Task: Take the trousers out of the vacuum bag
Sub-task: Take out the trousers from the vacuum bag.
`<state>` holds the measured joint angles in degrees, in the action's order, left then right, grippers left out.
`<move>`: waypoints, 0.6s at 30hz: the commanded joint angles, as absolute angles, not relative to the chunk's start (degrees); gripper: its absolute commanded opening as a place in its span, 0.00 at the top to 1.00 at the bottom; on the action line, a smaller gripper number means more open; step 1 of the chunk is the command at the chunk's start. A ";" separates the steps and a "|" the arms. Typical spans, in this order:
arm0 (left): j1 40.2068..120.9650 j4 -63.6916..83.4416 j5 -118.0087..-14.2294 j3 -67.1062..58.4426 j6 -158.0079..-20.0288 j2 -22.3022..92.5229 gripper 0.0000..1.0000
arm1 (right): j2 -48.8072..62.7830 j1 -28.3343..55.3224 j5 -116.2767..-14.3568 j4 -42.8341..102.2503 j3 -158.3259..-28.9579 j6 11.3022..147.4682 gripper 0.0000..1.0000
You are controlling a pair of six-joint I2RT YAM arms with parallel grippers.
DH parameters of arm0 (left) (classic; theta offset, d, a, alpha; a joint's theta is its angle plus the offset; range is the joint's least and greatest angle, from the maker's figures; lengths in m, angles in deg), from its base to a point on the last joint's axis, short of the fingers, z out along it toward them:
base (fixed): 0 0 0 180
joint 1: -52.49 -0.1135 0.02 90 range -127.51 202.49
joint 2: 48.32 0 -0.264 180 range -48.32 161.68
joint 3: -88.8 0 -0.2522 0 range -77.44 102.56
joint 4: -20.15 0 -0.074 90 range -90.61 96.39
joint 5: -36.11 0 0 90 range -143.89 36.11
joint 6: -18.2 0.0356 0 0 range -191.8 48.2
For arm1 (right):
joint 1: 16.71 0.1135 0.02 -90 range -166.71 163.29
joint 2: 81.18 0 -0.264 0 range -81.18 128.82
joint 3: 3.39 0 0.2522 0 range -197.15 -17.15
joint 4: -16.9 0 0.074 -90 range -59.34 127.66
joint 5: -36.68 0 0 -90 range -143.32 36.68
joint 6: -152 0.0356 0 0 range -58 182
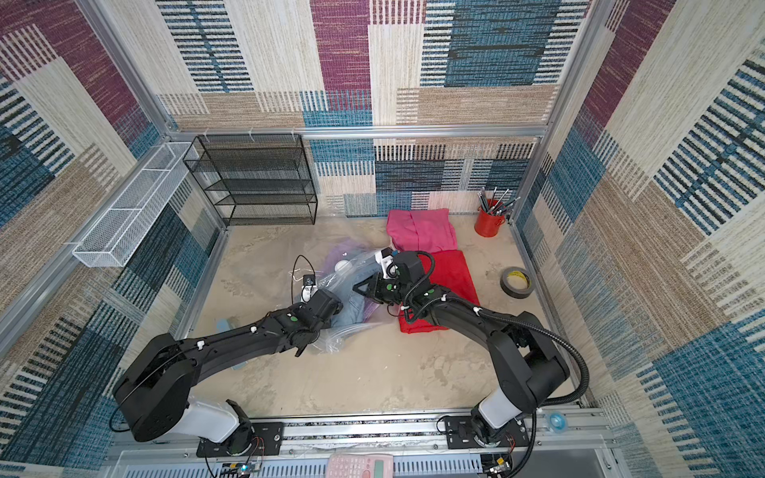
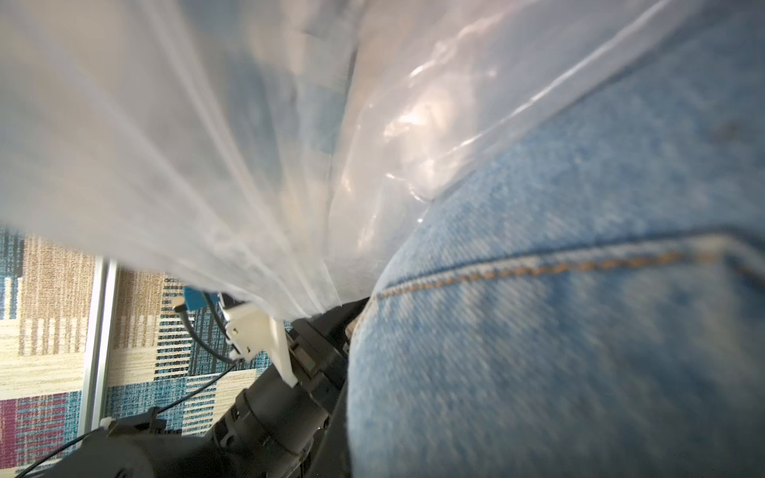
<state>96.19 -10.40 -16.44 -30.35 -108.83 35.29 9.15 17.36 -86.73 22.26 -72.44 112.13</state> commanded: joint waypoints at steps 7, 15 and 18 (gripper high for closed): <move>99.38 -17.27 -12.41 -31.41 -110.21 27.49 1.00 | 17.86 20.20 -90.37 13.07 -80.92 112.13 1.00; 99.85 -17.91 -11.25 -33.00 -112.50 24.77 1.00 | 29.10 20.23 -94.25 20.56 -94.61 104.97 1.00; 99.94 -18.29 -10.77 -32.53 -112.95 24.81 1.00 | 35.33 20.29 -96.34 25.34 -103.21 102.39 1.00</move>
<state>99.75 -16.90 -11.96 -32.92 -111.17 25.02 32.16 20.09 -94.22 25.40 -98.38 106.53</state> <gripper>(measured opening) 0.051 0.140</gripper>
